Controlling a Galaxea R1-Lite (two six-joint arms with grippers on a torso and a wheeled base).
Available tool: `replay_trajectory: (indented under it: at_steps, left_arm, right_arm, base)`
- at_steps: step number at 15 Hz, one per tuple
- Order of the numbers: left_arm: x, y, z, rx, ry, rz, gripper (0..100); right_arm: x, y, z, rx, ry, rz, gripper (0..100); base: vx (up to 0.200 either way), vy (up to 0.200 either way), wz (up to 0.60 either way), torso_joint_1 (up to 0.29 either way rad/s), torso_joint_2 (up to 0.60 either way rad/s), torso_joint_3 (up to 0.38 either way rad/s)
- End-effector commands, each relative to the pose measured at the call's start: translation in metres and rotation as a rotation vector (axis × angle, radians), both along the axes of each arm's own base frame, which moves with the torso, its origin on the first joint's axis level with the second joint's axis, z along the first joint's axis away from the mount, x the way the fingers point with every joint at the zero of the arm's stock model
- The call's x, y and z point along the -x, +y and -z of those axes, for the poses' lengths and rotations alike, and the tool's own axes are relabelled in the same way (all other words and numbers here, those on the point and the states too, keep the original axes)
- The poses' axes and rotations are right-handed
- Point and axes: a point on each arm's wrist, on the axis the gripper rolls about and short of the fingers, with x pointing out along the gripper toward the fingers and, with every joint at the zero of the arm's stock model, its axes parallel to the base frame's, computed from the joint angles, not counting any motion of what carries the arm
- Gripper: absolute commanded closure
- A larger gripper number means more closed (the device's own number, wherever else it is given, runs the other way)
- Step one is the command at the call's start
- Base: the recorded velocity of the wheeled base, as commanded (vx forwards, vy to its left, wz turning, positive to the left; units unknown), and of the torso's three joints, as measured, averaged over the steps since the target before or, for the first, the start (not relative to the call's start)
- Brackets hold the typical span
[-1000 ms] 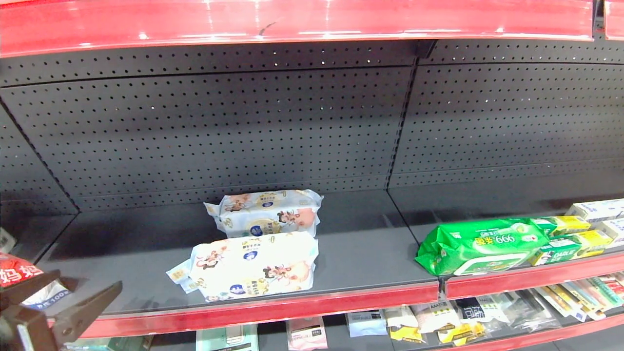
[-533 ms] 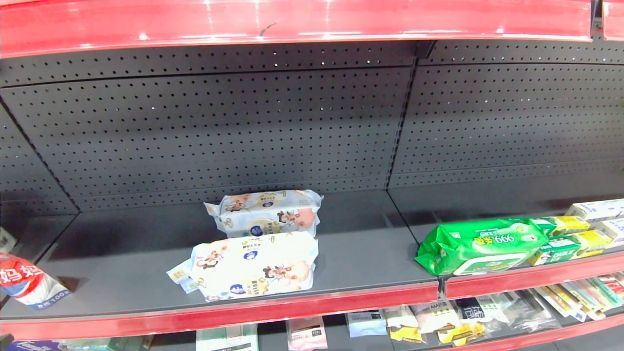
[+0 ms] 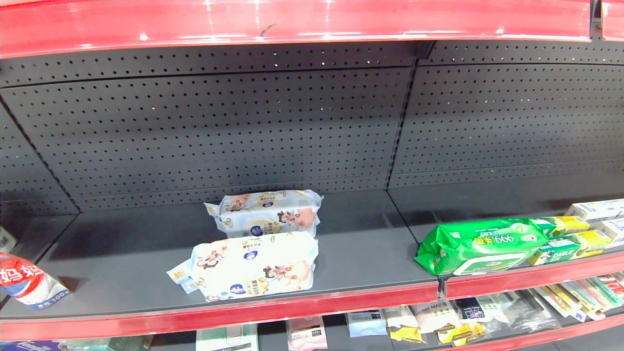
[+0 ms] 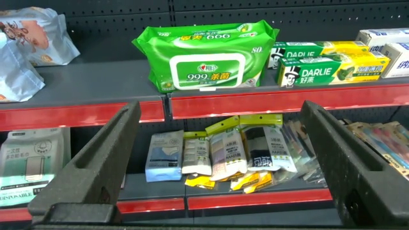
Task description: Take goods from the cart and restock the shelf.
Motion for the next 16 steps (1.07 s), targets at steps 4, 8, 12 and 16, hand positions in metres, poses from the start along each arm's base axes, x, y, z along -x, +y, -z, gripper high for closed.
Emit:
replay_trajectory:
  at_steps: [4,8,12,16]
  left_arm:
    - [-0.0007,-0.0007,0.0071,0.016,0.014,0.035,0]
    - [-0.0007,-0.0007,0.0069,0.015,0.012,0.033,0]
    - [-0.0007,-0.0007,0.0071,0.015,0.014,0.033,0]
    - [-0.0007,-0.0007,0.0071,0.013,0.014,0.035,0]
  right_arm:
    - [-0.0001,0.0000,0.0000,0.005,0.001,-0.001,0]
    - [-0.0001,0.0000,0.0000,0.003,0.001,0.001,0]
    - [-0.0002,-0.0001,-0.0001,0.009,0.002,0.003,0]
    - [-0.0001,0.0000,0.0000,0.008,0.000,0.001,0]
  base:
    - [0.000,0.000,0.00,0.000,0.00,0.000]
    - [0.000,0.000,0.00,0.000,0.00,0.000]
    - [0.000,0.000,0.30,0.002,0.00,0.001]
    - [0.000,0.000,0.60,0.000,0.00,0.001]
